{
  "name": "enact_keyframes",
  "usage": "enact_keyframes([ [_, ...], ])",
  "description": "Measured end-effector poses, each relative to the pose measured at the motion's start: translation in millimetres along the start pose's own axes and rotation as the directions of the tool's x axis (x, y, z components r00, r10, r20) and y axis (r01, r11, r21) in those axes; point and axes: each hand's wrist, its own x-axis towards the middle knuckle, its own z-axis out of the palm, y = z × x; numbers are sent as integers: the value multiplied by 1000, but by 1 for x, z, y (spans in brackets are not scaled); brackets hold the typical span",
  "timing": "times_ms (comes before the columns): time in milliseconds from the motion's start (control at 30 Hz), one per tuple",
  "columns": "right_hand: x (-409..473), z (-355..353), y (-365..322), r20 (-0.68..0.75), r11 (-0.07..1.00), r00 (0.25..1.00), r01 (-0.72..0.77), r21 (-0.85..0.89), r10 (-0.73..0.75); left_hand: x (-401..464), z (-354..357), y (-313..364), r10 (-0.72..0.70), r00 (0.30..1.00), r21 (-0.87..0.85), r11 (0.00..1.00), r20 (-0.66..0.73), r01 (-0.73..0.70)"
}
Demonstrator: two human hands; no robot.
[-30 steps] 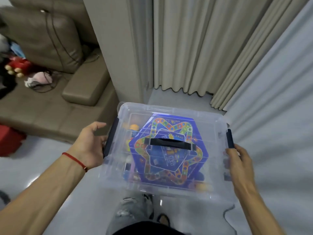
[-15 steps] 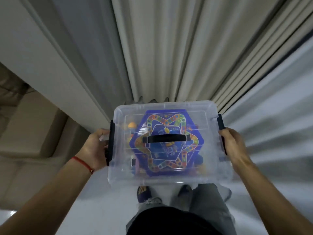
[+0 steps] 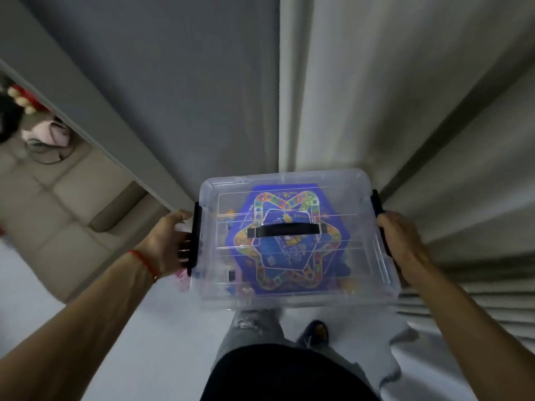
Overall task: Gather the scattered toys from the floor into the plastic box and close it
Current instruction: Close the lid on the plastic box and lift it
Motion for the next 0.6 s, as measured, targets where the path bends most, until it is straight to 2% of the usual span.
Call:
enact_keyframes([
  [133,79,-3,-45,94,999,995,24,-42,-20,30,19,16,-22,1000,-94,995,4,22],
  [267,166,18,-65,127,996,989,-61,-70,70,65,43,27,-78,995,-214,975,-55,64],
  [467,297,74,-34,306,966,930,-140,-218,204,144,88,3,-226,946,-394,911,-233,121],
  [600,376,122,5,420,919,834,-236,-316,359,211,118,-41,-369,883,-576,804,-291,147],
])
